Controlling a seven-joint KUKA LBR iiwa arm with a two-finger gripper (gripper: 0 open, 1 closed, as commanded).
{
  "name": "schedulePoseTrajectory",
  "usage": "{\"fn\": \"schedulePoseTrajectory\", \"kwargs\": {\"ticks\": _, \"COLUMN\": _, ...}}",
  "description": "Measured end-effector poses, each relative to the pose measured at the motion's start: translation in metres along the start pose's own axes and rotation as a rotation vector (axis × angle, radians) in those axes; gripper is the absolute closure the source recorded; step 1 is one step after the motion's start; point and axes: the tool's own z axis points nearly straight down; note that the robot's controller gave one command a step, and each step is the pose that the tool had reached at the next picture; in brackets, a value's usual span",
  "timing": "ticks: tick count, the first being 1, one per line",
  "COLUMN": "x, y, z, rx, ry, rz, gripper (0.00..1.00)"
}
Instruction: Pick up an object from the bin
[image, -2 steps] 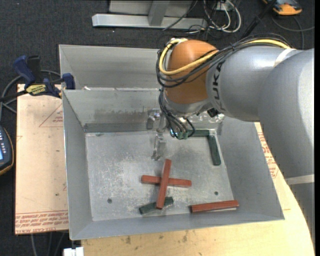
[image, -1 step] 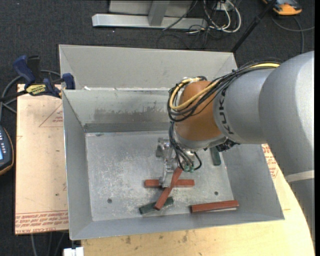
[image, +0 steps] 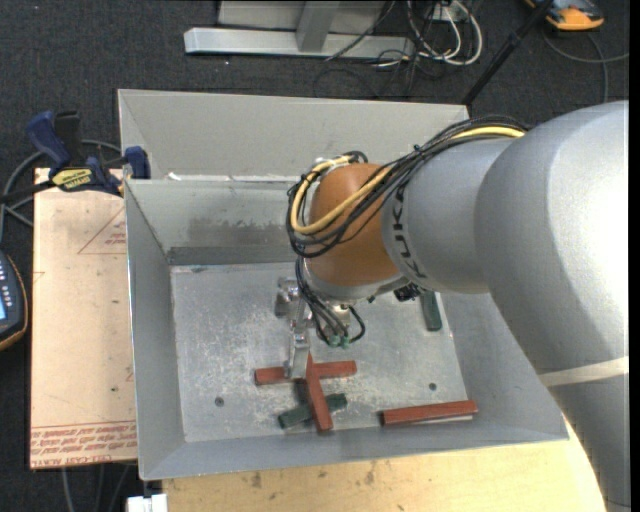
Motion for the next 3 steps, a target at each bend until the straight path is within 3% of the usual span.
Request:
{"fn": "schedulePoseTrajectory", "kwargs": {"ticks": 1, "x": 0.065, "y": -0.028, "z": 0.000, "rx": 0.002, "ry": 0.000, "rz": 0.067, "gripper": 0.00}}
{"fn": "schedulePoseTrajectory", "kwargs": {"ticks": 2, "x": 0.079, "y": -0.116, "z": -0.002, "rx": 0.004, "ry": -0.011, "rz": -0.129, "gripper": 0.00}}
{"fn": "schedulePoseTrajectory", "kwargs": {"ticks": 3, "x": 0.083, "y": -0.071, "z": -0.001, "rx": 0.000, "ry": -0.005, "rz": -0.176, "gripper": 0.00}}
